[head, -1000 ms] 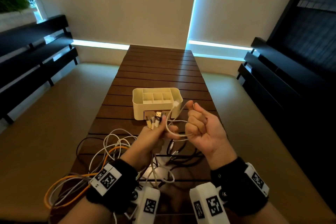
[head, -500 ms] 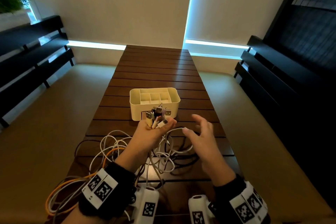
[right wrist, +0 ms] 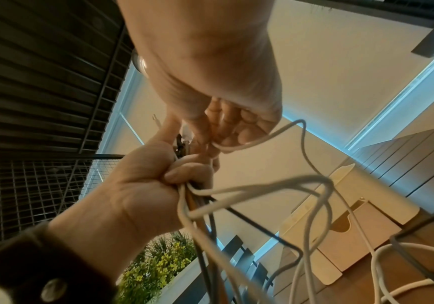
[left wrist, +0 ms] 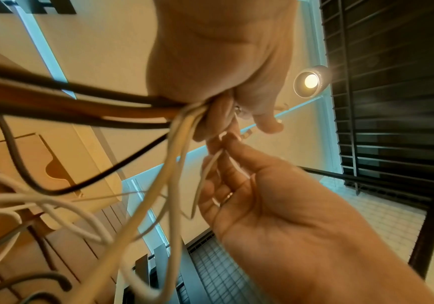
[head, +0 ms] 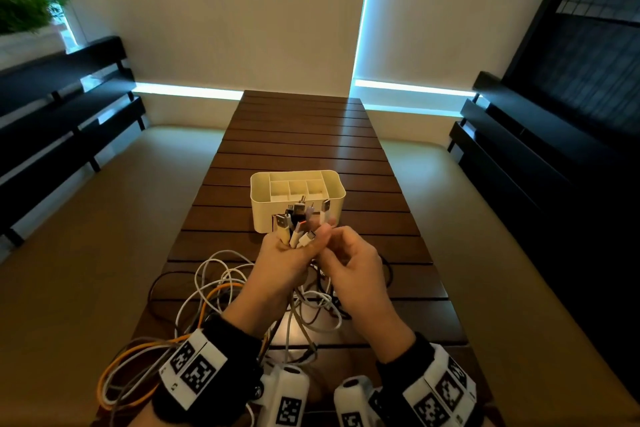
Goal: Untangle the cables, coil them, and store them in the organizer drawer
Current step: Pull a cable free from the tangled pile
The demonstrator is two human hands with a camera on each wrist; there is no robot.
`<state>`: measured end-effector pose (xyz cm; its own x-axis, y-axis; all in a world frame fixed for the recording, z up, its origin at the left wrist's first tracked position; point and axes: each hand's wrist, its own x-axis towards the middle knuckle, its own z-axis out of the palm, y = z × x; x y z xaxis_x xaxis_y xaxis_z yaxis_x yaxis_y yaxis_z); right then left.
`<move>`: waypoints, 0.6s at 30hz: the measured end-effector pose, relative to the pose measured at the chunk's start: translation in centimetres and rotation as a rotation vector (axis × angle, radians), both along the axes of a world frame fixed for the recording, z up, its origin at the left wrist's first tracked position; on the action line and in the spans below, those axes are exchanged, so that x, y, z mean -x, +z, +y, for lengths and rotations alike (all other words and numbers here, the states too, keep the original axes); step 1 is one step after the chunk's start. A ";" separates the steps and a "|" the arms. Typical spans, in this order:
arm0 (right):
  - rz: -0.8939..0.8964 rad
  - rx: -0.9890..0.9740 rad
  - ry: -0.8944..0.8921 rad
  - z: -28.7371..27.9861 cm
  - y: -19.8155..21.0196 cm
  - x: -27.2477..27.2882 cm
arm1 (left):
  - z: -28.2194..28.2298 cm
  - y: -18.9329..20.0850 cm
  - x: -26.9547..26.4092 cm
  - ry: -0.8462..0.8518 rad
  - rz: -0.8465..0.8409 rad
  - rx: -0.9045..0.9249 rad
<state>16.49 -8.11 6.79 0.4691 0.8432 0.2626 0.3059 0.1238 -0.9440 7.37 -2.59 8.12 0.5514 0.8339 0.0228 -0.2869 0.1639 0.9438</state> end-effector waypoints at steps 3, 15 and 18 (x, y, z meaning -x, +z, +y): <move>0.017 -0.056 -0.040 -0.2 0.1 0.4 | 0.1 0.0 -0.4 0.136 -0.043 -0.059; -0.300 -0.233 -0.069 0.0 -0.3 0.7 | -0.2 0.7 -0.9 0.187 -0.022 -0.083; -0.317 -0.164 0.194 -0.4 -0.2 -0.3 | 0.6 1.6 0.0 0.254 -0.069 -0.001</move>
<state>16.84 -8.52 6.64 0.1800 0.8428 0.5072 0.5349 0.3489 -0.7695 7.40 -1.94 9.73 0.3214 0.9454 0.0539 -0.3821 0.0774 0.9209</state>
